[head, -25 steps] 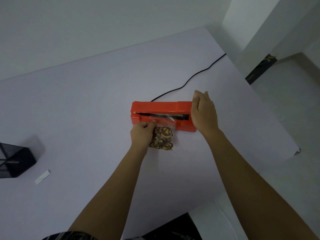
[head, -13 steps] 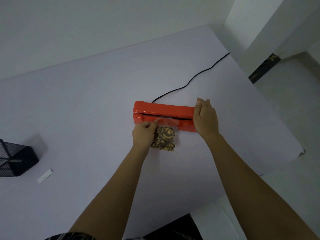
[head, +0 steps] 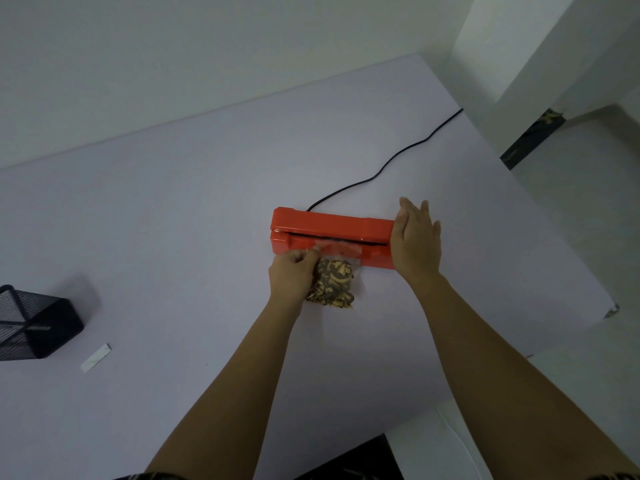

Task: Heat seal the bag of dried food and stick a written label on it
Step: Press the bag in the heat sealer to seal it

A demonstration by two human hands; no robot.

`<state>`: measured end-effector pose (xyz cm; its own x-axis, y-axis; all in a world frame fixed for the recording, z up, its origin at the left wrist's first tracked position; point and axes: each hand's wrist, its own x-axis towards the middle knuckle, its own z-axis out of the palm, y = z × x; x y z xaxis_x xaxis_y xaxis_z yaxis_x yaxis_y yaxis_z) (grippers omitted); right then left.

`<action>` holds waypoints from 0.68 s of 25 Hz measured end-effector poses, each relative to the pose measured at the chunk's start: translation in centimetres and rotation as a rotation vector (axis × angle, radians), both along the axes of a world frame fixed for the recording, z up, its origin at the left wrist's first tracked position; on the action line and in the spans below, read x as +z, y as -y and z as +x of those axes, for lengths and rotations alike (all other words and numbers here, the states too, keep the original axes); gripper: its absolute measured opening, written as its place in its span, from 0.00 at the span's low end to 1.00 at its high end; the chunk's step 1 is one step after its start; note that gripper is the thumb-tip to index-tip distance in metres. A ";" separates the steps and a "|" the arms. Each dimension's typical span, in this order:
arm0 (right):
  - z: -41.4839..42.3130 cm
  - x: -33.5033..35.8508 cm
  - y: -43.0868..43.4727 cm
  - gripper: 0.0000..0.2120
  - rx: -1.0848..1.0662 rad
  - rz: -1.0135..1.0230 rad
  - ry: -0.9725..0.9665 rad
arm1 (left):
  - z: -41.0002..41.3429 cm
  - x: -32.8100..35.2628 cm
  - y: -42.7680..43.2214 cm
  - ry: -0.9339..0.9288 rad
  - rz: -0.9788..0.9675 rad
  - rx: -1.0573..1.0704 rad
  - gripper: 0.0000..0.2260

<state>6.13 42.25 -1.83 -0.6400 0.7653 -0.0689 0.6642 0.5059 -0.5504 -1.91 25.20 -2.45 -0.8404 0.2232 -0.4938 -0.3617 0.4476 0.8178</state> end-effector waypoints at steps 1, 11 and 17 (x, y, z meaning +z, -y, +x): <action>0.0 -0.1 0.0 0.22 0.000 0.003 0.001 | 0.0 -0.1 0.0 0.006 0.002 -0.001 0.16; 0.1 -0.2 0.1 0.21 -0.002 0.011 -0.020 | 0.0 -0.2 0.1 0.009 -0.009 -0.006 0.13; 0.1 -0.2 0.0 0.21 0.002 0.007 -0.029 | 0.1 -0.1 0.1 -0.005 -0.005 -0.007 0.13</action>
<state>6.26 42.26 -2.01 -0.6428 0.7647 -0.0450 0.6470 0.5106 -0.5663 -1.79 25.12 -2.59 -0.8412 0.2260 -0.4911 -0.3549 0.4544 0.8170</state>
